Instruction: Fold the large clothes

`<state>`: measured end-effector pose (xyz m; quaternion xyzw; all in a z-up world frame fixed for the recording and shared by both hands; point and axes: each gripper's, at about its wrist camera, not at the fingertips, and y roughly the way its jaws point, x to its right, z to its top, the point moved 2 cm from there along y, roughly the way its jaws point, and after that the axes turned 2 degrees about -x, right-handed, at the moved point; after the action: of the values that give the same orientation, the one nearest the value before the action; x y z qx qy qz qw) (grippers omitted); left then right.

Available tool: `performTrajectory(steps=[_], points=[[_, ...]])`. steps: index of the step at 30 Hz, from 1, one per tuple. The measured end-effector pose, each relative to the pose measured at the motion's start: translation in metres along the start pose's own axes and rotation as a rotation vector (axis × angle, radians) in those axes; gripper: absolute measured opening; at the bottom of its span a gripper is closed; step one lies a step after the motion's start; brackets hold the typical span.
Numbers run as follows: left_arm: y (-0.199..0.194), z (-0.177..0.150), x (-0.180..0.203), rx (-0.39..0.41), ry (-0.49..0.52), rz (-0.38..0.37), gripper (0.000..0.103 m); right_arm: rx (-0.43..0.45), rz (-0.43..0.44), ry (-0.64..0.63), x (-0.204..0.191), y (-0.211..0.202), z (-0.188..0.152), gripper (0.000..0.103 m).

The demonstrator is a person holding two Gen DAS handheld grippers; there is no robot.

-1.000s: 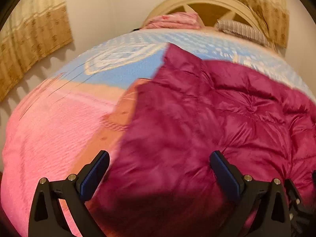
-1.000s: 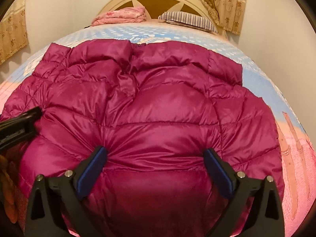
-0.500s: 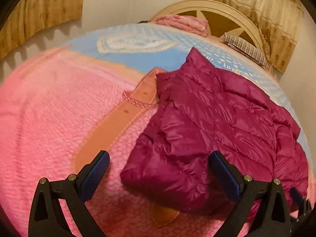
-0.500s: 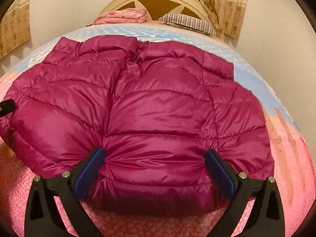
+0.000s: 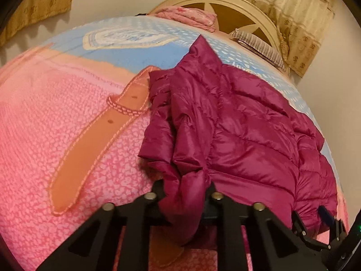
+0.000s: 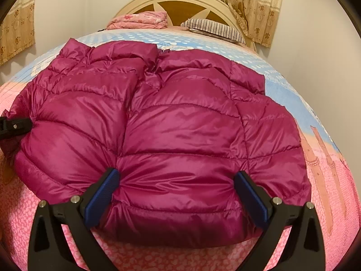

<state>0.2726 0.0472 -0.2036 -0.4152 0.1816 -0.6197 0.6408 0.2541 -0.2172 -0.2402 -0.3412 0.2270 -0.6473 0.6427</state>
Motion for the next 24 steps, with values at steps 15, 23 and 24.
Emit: performTrajectory(steps=[15, 23, 24], points=[[-0.093, 0.025, -0.035, 0.237, 0.115, 0.235, 0.008, 0.058, -0.021, -0.185, -0.099, -0.022, 0.007, 0.102], [-0.115, 0.044, 0.013, 0.372, 0.274, 0.295, 0.007, 0.139, 0.157, -0.116, -0.057, -0.071, 0.006, 0.101], [-0.115, 0.043, 0.027, 0.388, 0.306, 0.293, 0.007, 0.138, 0.146, -0.088, -0.039, -0.070, 0.009, 0.101]])
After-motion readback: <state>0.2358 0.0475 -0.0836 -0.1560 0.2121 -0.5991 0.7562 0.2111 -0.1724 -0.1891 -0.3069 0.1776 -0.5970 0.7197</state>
